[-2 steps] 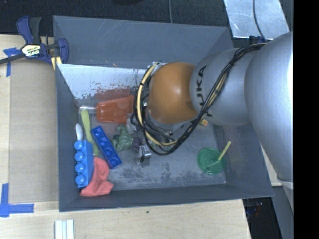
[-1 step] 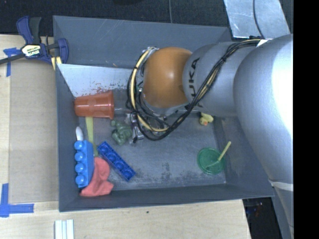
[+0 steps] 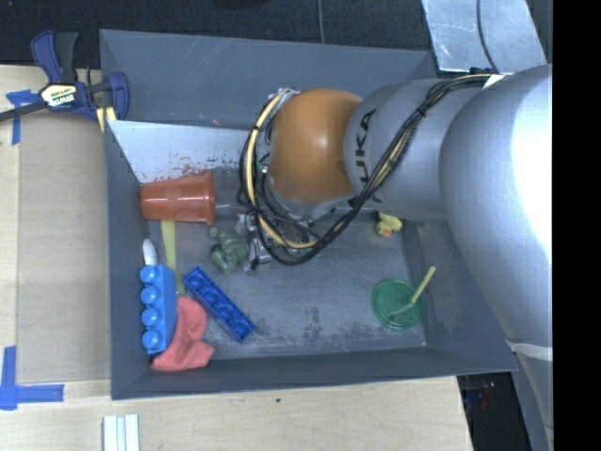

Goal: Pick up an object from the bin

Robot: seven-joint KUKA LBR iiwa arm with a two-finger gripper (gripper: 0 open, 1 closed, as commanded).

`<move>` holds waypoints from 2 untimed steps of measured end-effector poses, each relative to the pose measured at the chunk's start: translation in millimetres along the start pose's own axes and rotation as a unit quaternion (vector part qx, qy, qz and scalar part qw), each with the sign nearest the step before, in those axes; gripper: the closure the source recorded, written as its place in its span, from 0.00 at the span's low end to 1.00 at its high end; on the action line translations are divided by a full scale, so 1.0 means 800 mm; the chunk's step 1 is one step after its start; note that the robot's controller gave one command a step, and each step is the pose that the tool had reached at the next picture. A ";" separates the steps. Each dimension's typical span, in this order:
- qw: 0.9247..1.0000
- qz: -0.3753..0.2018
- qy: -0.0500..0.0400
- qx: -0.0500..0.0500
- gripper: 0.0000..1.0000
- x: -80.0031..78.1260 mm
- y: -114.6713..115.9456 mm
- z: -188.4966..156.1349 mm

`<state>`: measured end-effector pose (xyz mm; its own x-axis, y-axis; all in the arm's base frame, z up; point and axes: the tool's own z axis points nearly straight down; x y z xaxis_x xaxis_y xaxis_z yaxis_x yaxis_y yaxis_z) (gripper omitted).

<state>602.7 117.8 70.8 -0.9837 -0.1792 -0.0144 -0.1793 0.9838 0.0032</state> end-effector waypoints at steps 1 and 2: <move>1.000 -0.015 0.003 0.000 1.00 0.001 -0.006 -0.069; 1.000 -0.007 0.003 0.000 1.00 -0.005 -0.010 -0.155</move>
Offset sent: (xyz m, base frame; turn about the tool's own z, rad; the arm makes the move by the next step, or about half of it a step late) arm 0.0054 -0.0089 0.1552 0.0003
